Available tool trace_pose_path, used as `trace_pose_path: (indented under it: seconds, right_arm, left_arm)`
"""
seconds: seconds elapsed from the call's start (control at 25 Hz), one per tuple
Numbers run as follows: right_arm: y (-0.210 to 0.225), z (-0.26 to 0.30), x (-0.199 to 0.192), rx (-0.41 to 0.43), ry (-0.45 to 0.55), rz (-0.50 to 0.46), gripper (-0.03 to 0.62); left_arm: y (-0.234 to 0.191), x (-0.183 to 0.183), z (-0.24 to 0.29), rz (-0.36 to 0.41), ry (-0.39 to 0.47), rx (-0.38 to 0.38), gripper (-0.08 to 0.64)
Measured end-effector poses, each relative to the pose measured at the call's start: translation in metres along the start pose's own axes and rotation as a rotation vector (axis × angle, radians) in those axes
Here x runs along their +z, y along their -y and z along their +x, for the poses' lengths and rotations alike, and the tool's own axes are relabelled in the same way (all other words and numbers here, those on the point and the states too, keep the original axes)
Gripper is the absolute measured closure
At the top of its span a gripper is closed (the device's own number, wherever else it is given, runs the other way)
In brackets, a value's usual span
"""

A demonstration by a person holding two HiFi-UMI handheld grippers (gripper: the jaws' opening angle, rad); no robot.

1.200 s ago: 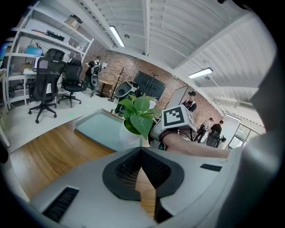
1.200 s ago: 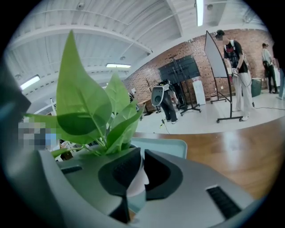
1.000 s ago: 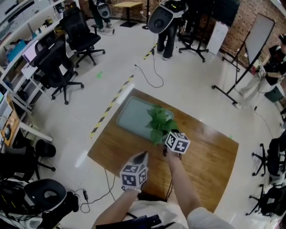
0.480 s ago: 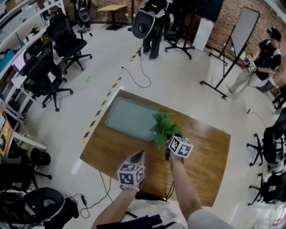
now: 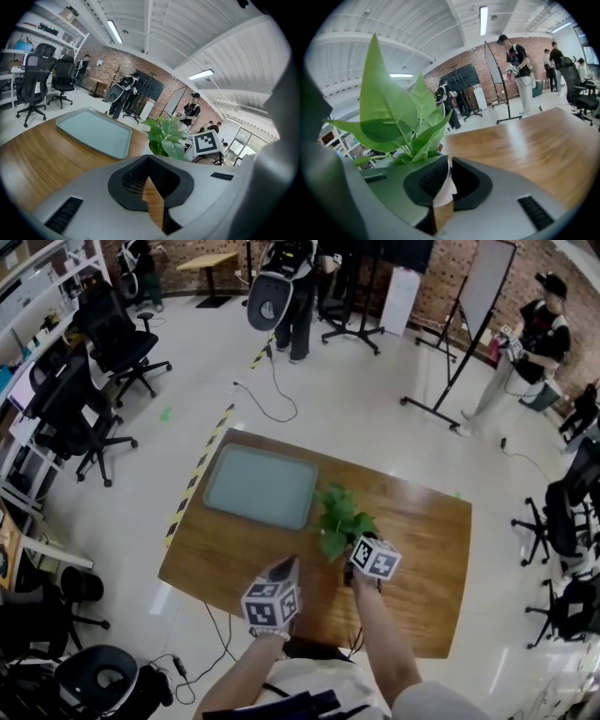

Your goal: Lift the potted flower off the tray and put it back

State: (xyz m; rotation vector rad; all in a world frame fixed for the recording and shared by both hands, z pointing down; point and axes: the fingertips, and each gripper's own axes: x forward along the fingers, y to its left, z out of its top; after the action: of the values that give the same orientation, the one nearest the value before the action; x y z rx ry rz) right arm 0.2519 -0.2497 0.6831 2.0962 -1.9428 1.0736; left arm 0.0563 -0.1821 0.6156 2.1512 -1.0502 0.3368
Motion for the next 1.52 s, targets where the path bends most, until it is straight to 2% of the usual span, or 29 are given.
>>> trace_pose_path:
  seconds: [0.68,0.92,1.0,1.24,1.4,1.52]
  right_arm:
    - [0.014,-0.002,-0.014,-0.054,-0.009,0.018,0.549]
    - [0.016,-0.004,-0.015,-0.079,0.003,0.021,0.524]
    - [0.016,-0.008,-0.011,-0.076,0.020,0.034,0.473]
    - [0.023,-0.039,0.006,-0.094,0.099,0.064,0.470]
    - [0.031,-0.073,0.007,-0.093,0.134,0.110,0.500]
    - [0.029,-0.095,0.002,-0.072,0.137,0.107,0.515]
  left_arm:
    - [-0.007,-0.006,-0.007,0.002,-0.020,0.013,0.565]
    - [-0.009,-0.008,-0.010,0.009,-0.024,0.007,0.565]
    - [-0.008,-0.007,-0.011,0.012,-0.023,0.008,0.565]
    - [-0.008,-0.006,-0.016,0.026,-0.012,0.009,0.565]
    - [-0.009,-0.007,-0.024,0.025,0.008,0.011,0.565]
    - [-0.008,-0.005,-0.031,0.025,0.032,0.007,0.565]
